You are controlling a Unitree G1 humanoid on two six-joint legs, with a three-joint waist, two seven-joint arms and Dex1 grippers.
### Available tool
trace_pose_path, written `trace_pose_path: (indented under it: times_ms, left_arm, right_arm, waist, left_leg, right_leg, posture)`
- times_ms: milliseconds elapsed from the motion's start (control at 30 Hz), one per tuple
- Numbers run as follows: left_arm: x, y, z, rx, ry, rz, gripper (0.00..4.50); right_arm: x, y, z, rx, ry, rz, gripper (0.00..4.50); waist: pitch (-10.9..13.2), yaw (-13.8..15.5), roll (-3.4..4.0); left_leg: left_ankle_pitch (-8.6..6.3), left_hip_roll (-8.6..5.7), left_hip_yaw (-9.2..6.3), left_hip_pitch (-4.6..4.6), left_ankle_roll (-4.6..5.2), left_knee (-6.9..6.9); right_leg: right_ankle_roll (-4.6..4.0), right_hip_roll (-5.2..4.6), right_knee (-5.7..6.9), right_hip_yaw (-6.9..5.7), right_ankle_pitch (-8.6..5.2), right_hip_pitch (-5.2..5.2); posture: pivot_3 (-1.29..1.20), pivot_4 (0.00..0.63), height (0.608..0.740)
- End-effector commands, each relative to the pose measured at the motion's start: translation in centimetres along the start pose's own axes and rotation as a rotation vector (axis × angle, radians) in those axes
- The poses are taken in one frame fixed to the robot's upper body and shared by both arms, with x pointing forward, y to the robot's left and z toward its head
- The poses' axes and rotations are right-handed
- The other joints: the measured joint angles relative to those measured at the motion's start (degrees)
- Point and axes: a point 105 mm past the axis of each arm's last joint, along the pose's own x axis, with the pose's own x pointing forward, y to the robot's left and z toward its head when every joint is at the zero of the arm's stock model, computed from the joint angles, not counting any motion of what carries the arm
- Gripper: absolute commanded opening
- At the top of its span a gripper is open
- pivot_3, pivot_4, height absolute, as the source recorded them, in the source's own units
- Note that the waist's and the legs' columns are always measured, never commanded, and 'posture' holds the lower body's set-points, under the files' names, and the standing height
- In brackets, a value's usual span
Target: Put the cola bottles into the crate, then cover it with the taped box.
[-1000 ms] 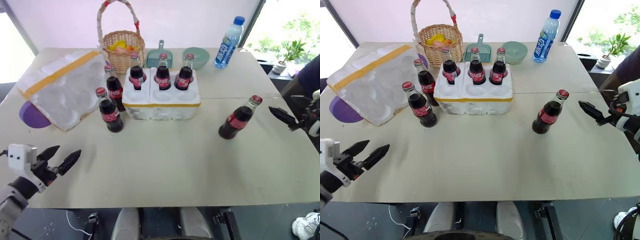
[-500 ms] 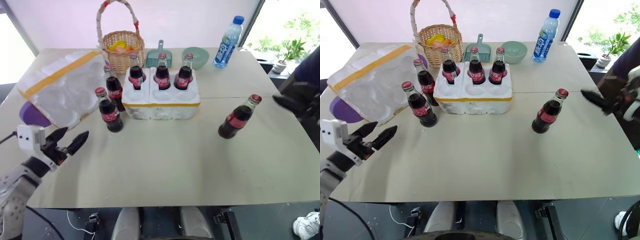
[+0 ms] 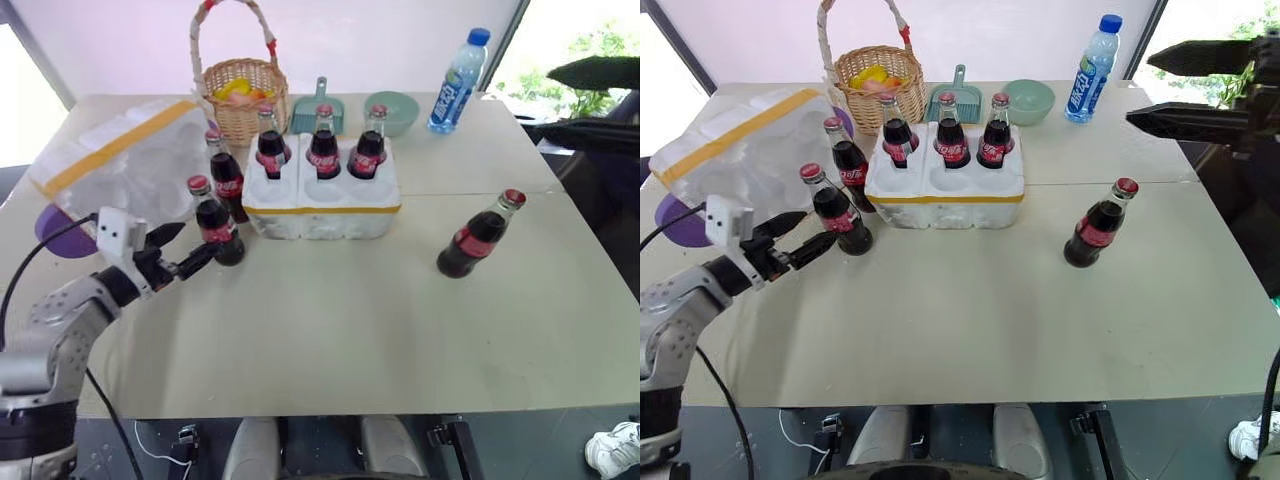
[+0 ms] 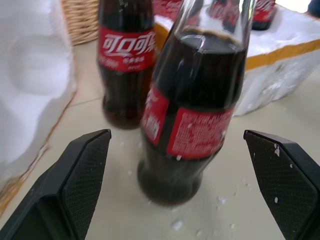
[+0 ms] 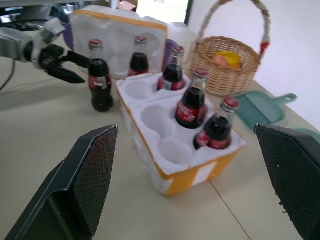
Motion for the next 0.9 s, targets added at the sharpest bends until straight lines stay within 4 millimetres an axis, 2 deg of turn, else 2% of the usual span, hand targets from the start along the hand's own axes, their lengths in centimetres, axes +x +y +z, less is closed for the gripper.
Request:
trace_pose_path:
  times_ms: [33,200,333,400,467,500,600,767,900]
  left_arm:
    - [1.7,-0.3,0.1,0.053,-0.016,-0.051,4.45]
    - [3.9,-0.7,-0.3,0.079,-0.020,-0.100,4.45]
    - [5.0,-0.7,-0.9,0.115,-0.008,-0.120,4.45]
    - [5.0,-0.7,-1.0,0.135,-0.007,-0.134,3.92]
    - [4.6,-0.9,-0.8,0.142,-0.007,-0.163,3.10]
    - [4.1,-1.0,-0.6,0.141,0.007,-0.182,2.84]
    - [2.9,-1.5,-0.1,0.136,0.058,-0.240,2.89]
    - [1.0,-3.6,2.1,0.070,0.079,-0.397,2.89]
    - [3.5,-7.1,8.7,0.035,-0.105,-0.520,2.89]
  right_arm:
    - [1.1,1.0,0.8,-0.025,-0.020,0.059,4.50]
    - [2.1,2.2,0.0,-0.011,-0.010,0.118,4.50]
    - [2.7,2.6,0.3,-0.019,-0.028,0.137,4.50]
    - [3.0,2.8,0.3,-0.022,-0.026,0.141,4.50]
    - [3.1,3.1,-0.2,-0.024,-0.001,0.150,4.50]
    - [3.1,3.4,-0.5,-0.024,0.013,0.165,4.50]
    - [3.1,3.9,-0.6,-0.008,0.009,0.178,4.50]
    - [3.2,3.2,-0.9,0.011,0.020,0.125,4.50]
    - [3.3,2.9,-1.0,-0.034,0.034,0.101,4.50]
  waist:
    - [0.00,0.10,0.00]
    - [0.01,0.27,-0.01]
    - [0.01,0.16,0.00]
    - [0.01,0.00,0.00]
    - [0.01,0.03,0.00]
    - [0.01,0.06,-0.01]
    - [0.04,-0.18,-0.03]
    - [0.07,-0.11,-0.02]
    - [0.19,1.15,-0.07]
  left_leg:
    - [0.00,-0.01,0.00,-0.02,0.00,0.02]
    - [-0.01,-0.04,-0.02,-0.08,0.02,0.01]
    - [-0.02,-0.03,-0.05,-0.09,0.03,-0.04]
    - [-0.02,-0.02,-0.05,-0.09,0.03,-0.04]
    - [-0.02,-0.01,-0.05,-0.08,0.03,-0.04]
    - [-0.02,-0.01,-0.05,-0.08,0.03,-0.04]
    - [-0.02,0.02,-0.06,-0.10,0.04,-0.05]
    - [-0.03,0.05,-0.06,-0.15,0.04,-0.07]
    - [-0.01,0.03,-0.27,-0.37,0.02,0.14]
  right_leg:
    - [0.01,-0.01,0.00,0.00,0.01,0.00]
    - [0.22,-0.02,0.01,-0.05,0.12,-0.04]
    - [0.25,0.01,0.04,-0.08,0.14,-0.07]
    - [0.26,0.04,0.05,-0.08,0.15,-0.07]
    - [0.26,0.04,0.08,-0.08,0.15,-0.08]
    - [0.26,0.05,0.08,-0.08,0.15,-0.09]
    - [0.26,0.04,0.08,-0.10,0.15,-0.11]
    - [0.25,0.04,0.12,-0.11,0.14,-0.21]
    - [0.23,0.04,0.15,-0.30,0.13,-0.21]
  posture:
    - [0.00,0.150,0.740]
    - [0.00,0.150,0.740]
    - [0.00,0.150,0.740]
    - [0.00,0.150,0.740]
    - [0.00,0.150,0.740]
    - [0.00,0.150,0.740]
    - [0.00,0.150,0.740]
    - [0.00,0.150,0.740]
    - [0.00,0.150,0.740]
